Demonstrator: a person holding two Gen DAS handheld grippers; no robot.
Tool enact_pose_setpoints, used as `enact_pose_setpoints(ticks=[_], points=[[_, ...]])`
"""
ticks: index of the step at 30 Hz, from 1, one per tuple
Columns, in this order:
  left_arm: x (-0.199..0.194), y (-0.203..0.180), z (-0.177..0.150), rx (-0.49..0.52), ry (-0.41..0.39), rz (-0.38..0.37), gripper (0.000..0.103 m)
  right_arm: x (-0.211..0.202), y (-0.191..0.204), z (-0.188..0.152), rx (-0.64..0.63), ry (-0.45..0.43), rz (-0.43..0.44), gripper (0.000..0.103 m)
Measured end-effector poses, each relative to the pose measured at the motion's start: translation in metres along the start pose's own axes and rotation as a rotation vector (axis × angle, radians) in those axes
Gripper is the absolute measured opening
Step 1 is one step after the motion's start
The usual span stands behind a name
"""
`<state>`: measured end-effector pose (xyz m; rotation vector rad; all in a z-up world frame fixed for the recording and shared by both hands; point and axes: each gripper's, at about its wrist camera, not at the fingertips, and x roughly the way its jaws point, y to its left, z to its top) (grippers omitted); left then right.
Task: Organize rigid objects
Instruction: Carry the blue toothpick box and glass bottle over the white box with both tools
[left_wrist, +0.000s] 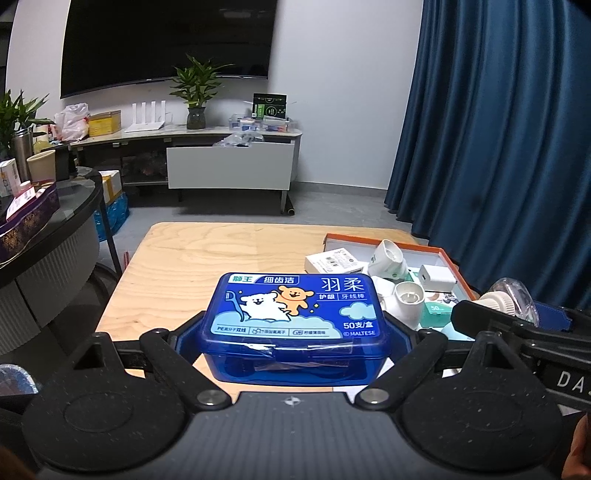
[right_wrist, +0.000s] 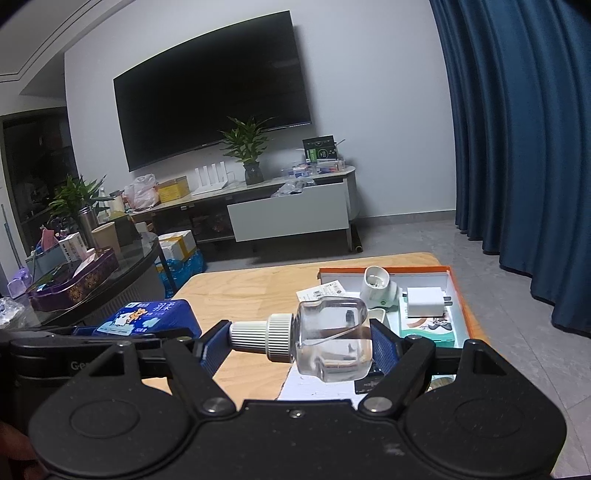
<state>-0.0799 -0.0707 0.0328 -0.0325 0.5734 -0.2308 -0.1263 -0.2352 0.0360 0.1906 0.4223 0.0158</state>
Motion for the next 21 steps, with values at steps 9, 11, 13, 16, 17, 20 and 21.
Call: enact_pose_setpoints(ticks=[9, 11, 13, 16, 17, 20, 21], points=[[0.002, -0.008, 0.0, 0.014, 0.006, -0.02, 0.094, -0.005, -0.01, 0.0, 0.014, -0.012, -0.02, 0.093], [0.003, -0.011, 0.001, 0.021, 0.005, -0.024, 0.094, -0.006, -0.013, 0.001, 0.019, -0.016, -0.027, 0.093], [0.004, -0.015, 0.002, 0.026, 0.006, -0.033, 0.094, -0.007, -0.016, 0.001, 0.024, -0.02, -0.034, 0.093], [0.005, -0.021, 0.002, 0.037, 0.005, -0.044, 0.094, -0.009, -0.021, 0.001, 0.032, -0.025, -0.046, 0.093], [0.005, -0.022, 0.003, 0.041, 0.006, -0.047, 0.094, -0.009, -0.022, 0.001, 0.035, -0.027, -0.05, 0.093], [0.007, -0.027, 0.003, 0.047, 0.006, -0.055, 0.094, -0.012, -0.027, 0.001, 0.047, -0.032, -0.059, 0.093], [0.007, -0.029, 0.003, 0.05, 0.004, -0.057, 0.094, -0.012, -0.029, 0.001, 0.049, -0.033, -0.061, 0.093]])
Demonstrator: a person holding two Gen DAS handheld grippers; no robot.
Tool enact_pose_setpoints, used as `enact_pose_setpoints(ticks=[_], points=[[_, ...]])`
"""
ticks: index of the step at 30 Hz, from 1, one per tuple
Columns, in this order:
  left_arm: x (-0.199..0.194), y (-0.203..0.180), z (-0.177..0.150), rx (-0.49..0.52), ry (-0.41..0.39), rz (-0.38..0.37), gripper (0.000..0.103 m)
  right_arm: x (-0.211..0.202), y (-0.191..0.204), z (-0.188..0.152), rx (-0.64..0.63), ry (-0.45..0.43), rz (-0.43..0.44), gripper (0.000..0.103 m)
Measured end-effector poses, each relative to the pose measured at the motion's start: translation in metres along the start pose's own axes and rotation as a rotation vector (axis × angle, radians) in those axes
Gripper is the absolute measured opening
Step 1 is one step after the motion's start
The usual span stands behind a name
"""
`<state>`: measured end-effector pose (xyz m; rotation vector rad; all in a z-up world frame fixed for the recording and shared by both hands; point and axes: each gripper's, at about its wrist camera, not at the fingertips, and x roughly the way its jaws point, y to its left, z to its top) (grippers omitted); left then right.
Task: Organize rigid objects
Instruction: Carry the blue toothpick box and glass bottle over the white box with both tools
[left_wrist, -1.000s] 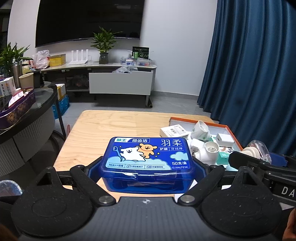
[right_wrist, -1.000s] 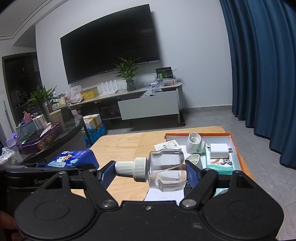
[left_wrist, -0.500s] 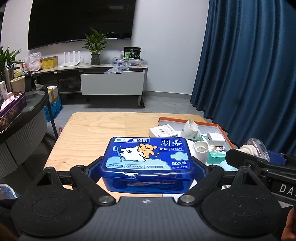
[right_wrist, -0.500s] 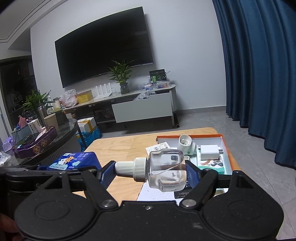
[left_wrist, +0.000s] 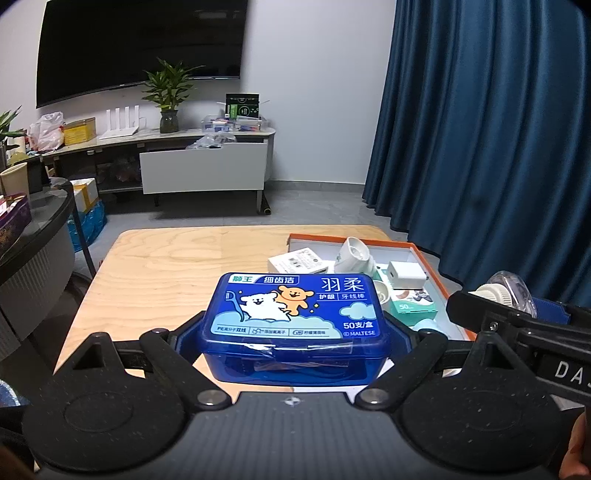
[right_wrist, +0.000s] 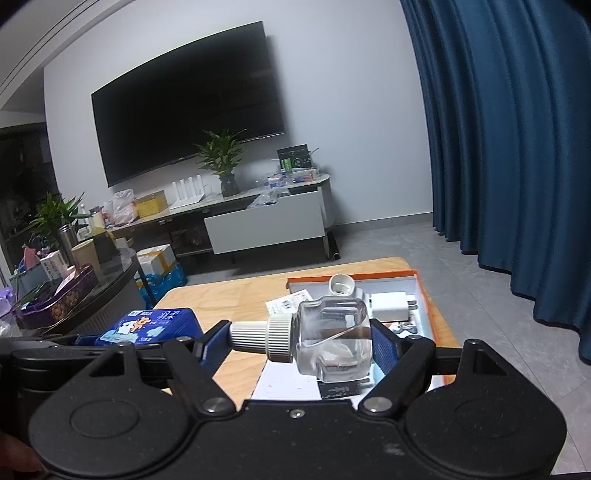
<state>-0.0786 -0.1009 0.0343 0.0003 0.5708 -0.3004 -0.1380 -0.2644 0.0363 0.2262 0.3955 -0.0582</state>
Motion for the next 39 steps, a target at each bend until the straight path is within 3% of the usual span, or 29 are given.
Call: enact_pose_setpoints(ticks=[23, 39], points=[[0.013, -0.02, 0.001, 0.04, 0.02, -0.043, 0.094, -0.005, -0.021, 0.0, 0.041, -0.012, -0.053, 0.093], [0.035, -0.029, 0.0, 0.052, 0.075, -0.08, 0.094, 0.017, -0.034, 0.004, 0.073, 0.012, -0.089, 0.093]])
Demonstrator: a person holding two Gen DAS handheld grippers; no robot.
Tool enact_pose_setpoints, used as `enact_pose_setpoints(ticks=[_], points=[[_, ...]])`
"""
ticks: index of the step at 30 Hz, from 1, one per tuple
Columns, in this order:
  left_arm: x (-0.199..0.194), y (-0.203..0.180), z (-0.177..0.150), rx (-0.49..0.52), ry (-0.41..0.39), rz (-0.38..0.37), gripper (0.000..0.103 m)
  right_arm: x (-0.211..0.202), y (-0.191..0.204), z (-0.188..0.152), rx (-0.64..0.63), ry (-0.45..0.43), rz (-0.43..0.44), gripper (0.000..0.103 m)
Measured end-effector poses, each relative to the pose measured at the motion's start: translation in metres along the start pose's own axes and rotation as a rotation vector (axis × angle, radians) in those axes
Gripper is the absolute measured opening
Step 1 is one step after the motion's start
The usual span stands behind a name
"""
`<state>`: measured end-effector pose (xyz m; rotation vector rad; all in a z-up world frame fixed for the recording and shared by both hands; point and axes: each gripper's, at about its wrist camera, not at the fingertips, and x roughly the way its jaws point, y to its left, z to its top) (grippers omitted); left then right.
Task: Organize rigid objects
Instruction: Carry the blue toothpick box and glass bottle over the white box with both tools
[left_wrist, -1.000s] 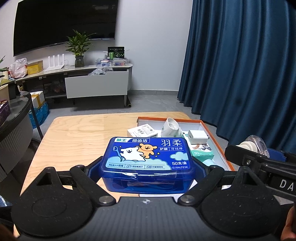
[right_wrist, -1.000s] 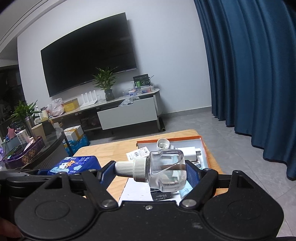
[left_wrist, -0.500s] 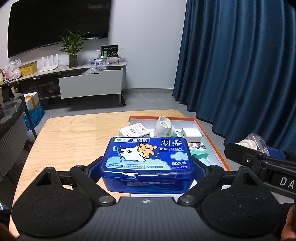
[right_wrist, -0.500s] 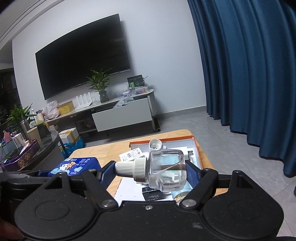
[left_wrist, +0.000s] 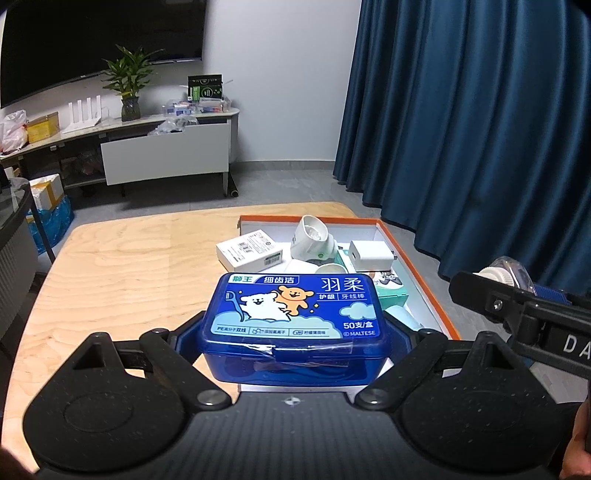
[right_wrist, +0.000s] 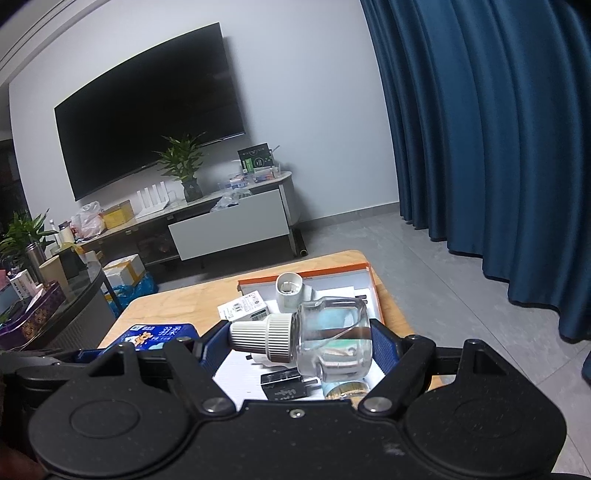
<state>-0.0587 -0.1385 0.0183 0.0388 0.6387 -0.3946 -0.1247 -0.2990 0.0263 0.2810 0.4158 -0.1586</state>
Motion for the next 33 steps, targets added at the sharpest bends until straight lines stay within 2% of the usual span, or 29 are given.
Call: enact_pose_setpoints(ticks=[17, 33], points=[[0.017, -0.017, 0.004, 0.026, 0.05, -0.054, 0.094, 0.016, -0.008, 0.011, 0.019, 0.012, -0.027, 0.093], [0.026, -0.022, 0.015, 0.036, 0.053, -0.058, 0.094, 0.019, -0.011, 0.017, 0.016, 0.01, -0.03, 0.093]])
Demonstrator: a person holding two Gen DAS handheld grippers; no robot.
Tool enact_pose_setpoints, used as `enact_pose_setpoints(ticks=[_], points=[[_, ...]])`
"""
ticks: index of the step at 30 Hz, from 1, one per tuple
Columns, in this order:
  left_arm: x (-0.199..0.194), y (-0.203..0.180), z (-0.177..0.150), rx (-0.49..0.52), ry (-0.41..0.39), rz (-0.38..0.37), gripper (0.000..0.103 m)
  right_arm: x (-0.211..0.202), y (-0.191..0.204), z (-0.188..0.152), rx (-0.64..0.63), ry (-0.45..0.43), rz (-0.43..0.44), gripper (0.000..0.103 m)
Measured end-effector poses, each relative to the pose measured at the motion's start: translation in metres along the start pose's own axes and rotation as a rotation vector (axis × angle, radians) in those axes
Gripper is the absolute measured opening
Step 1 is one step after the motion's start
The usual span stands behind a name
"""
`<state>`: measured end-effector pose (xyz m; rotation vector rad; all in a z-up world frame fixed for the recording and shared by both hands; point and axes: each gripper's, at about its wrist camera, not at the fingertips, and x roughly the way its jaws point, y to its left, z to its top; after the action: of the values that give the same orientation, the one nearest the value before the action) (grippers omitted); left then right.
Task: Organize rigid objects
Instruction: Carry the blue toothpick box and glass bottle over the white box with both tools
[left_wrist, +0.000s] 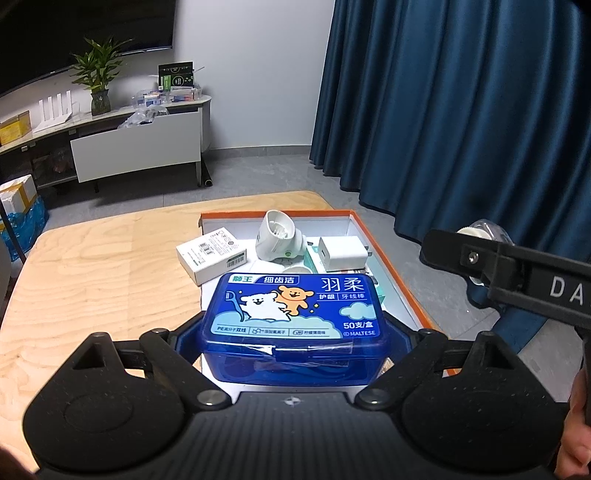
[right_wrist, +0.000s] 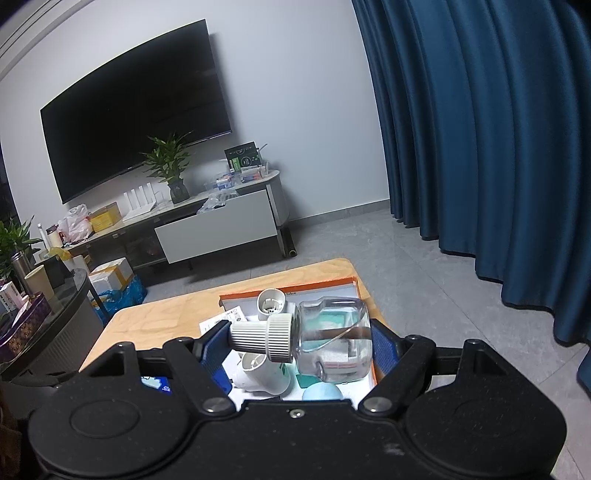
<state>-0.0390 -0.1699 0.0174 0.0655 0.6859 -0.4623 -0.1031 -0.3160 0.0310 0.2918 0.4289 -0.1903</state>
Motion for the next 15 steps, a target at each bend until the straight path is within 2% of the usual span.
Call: enact_pose_setpoints(ticks=[15], points=[[0.009, 0.006, 0.017, -0.005, -0.009, 0.01, 0.094, 0.006, -0.006, 0.011, 0.014, 0.0, -0.004, 0.093]])
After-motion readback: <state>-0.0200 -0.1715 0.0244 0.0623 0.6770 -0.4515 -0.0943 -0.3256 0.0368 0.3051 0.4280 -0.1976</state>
